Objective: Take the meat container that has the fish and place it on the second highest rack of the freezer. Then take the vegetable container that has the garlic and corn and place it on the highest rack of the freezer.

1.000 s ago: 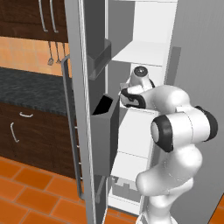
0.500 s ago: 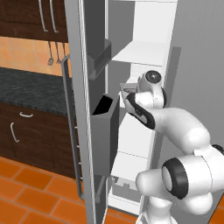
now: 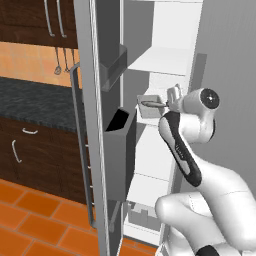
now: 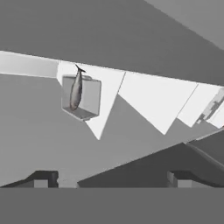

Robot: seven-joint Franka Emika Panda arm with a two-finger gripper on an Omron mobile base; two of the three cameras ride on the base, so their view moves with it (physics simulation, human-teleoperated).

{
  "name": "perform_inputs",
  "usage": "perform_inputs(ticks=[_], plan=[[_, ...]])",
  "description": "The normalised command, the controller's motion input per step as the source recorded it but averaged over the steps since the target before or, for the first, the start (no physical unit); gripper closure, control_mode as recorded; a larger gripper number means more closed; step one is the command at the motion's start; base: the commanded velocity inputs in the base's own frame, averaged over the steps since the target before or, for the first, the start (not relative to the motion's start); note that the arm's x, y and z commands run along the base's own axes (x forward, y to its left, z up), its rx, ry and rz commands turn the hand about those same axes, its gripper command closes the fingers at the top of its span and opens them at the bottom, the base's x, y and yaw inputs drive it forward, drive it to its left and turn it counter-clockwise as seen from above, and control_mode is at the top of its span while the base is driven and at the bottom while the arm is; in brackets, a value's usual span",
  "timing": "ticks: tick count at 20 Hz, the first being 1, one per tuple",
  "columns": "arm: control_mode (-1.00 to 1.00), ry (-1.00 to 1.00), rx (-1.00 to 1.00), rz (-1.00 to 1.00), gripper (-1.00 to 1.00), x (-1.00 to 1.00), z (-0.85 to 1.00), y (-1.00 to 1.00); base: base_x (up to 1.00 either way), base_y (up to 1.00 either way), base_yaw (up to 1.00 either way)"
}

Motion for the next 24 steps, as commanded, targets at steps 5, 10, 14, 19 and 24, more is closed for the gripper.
perform_inputs(ticks=[5, 10, 14, 19, 24], plan=[[-1.00, -0.23, 0.00, 0.13, -1.00, -1.00, 0.63, 0.00, 0.00, 0.00, 0.00], [-1.00, -0.16, 0.00, 0.09, -1.00, -1.00, 0.31, -0.03, 0.00, 0.00, 0.00], [1.00, -0.05, 0.00, 0.05, -1.00, -0.50, 0.04, 0.00, -0.50, -0.02, 0.09], [1.00, 0.00, 0.00, 0.00, -1.00, 0.00, 0.00, 0.00, -1.00, 0.00, 0.36], [1.00, 0.00, 0.00, 0.00, -1.00, 0.00, 0.00, 0.00, -1.00, 0.35, 0.56]])
